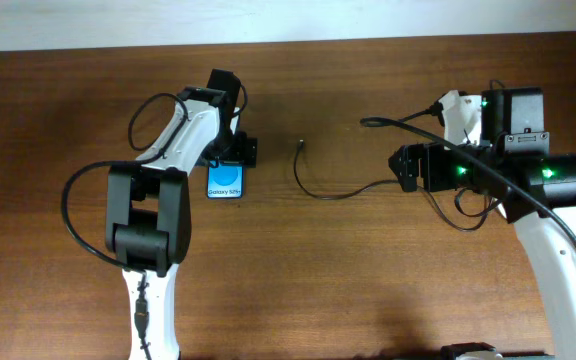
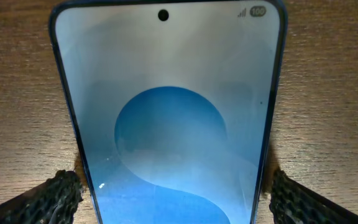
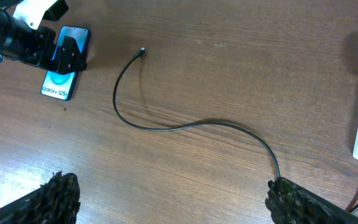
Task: Plug charger to phone and switch on socket
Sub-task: 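Close the left gripper on the phone's top edge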
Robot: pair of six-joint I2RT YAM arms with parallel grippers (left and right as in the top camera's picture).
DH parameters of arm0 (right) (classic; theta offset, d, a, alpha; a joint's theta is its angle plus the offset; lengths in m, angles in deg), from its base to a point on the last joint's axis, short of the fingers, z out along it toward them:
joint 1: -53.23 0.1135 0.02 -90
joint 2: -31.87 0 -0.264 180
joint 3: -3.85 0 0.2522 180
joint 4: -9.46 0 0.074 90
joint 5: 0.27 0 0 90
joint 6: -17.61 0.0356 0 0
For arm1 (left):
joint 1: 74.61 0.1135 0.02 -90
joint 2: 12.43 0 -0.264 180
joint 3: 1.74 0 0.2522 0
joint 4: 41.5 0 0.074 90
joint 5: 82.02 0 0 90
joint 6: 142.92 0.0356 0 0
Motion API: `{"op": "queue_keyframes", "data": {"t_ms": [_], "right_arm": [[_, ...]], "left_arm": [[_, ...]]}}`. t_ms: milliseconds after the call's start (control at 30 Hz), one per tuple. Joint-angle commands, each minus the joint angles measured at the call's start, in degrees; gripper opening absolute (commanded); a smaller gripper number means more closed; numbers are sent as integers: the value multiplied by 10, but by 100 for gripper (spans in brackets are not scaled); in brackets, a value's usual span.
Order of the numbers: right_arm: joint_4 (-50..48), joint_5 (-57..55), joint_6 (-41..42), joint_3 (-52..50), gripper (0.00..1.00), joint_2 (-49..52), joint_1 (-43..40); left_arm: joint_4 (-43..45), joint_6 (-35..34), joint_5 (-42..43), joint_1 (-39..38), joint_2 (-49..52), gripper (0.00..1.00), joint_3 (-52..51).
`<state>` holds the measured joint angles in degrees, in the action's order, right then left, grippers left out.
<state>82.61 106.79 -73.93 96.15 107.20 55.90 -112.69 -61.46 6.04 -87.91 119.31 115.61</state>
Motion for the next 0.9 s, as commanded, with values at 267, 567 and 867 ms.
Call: {"op": "queue_keyframes", "data": {"t_ms": [267,567,867], "right_arm": [[0,5,0,9,98,0,3],[-2,5,1,9,98,0,3],[-2,5,1,9,98,0,3]], "left_arm": [[2,-11,-4,3,17,83,7],[3,-11,-4,3,17,71,7],[-3,-11,-4,3,17,58,14]]}}
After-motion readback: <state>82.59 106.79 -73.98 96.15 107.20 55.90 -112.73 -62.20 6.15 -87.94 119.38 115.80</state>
